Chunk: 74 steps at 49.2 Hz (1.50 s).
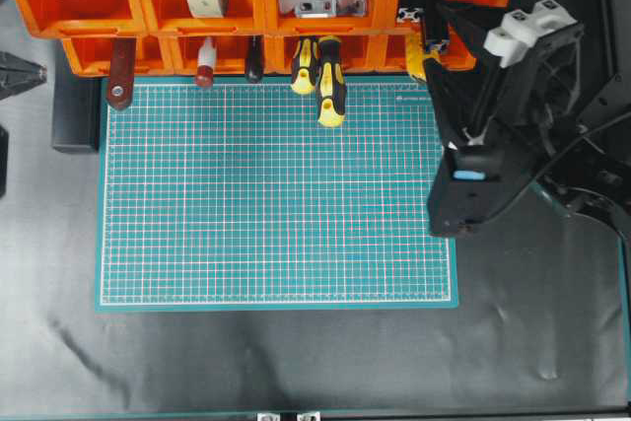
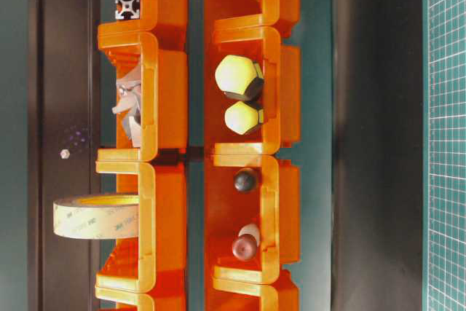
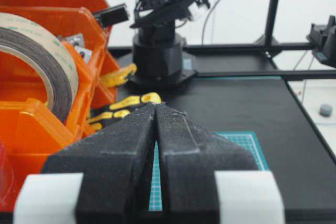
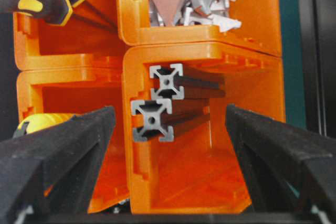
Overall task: Pick frame from container rack with right arm.
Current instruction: 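Close the right gripper on a black aluminium extrusion in the bin, then pull the extrusion out of the rack with the right gripper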
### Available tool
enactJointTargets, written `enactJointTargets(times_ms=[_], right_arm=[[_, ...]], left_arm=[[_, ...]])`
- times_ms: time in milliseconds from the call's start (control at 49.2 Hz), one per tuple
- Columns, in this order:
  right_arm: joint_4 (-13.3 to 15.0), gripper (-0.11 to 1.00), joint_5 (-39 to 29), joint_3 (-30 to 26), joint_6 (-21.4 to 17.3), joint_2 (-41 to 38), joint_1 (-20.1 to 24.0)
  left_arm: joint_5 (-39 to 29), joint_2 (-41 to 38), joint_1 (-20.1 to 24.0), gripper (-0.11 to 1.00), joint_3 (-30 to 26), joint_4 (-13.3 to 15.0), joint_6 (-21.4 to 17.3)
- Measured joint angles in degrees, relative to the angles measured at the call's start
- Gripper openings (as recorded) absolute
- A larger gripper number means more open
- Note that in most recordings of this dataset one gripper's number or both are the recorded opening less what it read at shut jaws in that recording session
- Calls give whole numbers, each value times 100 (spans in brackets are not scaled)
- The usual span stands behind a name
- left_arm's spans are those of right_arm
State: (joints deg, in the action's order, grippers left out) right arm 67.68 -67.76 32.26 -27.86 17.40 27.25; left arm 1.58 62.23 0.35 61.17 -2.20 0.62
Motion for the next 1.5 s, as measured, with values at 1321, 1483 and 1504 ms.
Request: enactJointTargets(times_ms=[1321,1483,1504], right_arm=[[896,26,-1837,-1090,870,-343,1406],[914,26,-2145,-1564,1354,-800,1846],[914,26,-2162,-1652,1371,-896,1907]], left_arm=[[0,9,18,0,0,0,114],[0,9,18,0,9,0,123],[0,9,18,0,9,0,123]])
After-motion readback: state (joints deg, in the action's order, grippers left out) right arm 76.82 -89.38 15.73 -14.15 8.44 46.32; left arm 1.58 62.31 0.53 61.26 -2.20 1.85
